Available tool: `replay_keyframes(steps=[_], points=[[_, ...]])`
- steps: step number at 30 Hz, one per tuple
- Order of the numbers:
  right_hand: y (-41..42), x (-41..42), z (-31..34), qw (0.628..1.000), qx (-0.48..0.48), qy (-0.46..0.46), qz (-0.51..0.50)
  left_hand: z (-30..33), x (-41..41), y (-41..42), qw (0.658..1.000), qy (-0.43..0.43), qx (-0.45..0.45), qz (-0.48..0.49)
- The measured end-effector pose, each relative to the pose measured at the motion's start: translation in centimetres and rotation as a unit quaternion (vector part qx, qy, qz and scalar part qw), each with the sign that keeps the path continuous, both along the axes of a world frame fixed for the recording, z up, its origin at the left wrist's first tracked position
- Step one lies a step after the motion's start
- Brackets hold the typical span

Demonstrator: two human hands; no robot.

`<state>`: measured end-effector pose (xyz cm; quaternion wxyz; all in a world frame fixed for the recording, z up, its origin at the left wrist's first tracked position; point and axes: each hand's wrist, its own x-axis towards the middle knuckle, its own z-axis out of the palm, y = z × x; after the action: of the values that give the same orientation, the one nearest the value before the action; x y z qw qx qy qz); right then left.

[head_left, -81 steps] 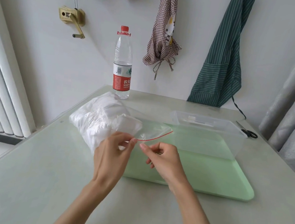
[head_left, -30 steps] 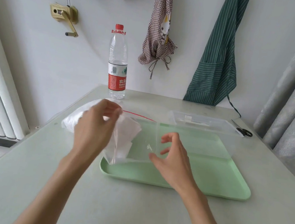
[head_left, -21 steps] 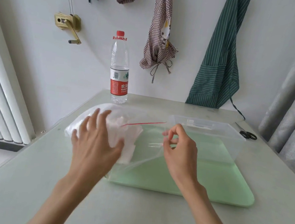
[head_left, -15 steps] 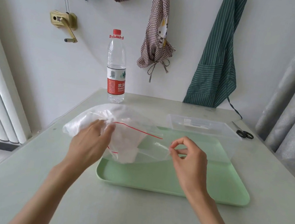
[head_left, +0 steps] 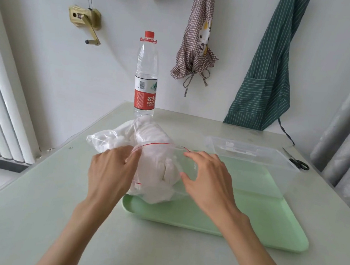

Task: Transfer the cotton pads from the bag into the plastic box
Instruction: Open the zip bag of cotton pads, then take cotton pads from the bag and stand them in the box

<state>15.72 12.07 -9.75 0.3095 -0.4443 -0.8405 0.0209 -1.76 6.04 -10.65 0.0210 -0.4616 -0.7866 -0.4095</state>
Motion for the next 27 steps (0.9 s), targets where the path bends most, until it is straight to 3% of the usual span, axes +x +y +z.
replay_keyframes(steps=[4, 10, 14, 20, 23, 27], points=[[-0.4, -1.0, -1.0, 0.999, 0.036, -0.008, -0.039, -0.7, -0.2, -0.9, 0.994, -0.073, 0.073, -0.03], [0.5, -3.5, -2.5, 0.983, 0.107, -0.075, -0.13, -2.1, 0.6, -0.8, 0.997, 0.017, 0.055, -0.058], [0.8, -3.3, -2.5, 0.993, 0.077, -0.046, -0.08, -2.6, 0.3, -0.4, 0.998, 0.046, 0.024, -0.035], [-0.6, 1.2, -1.4, 0.989, -0.05, 0.122, 0.058, -1.8, 1.2, -0.2, 0.998, 0.052, 0.016, 0.006], [-1.0, 3.1, -0.4, 0.956, -0.175, 0.227, 0.058, -0.2, 2.2, -0.3, 0.998, 0.055, 0.032, -0.017], [-1.0, 5.0, 1.5, 0.839, -0.371, 0.393, 0.07, 2.8, 3.2, -0.4, 0.994, 0.053, 0.035, -0.093]])
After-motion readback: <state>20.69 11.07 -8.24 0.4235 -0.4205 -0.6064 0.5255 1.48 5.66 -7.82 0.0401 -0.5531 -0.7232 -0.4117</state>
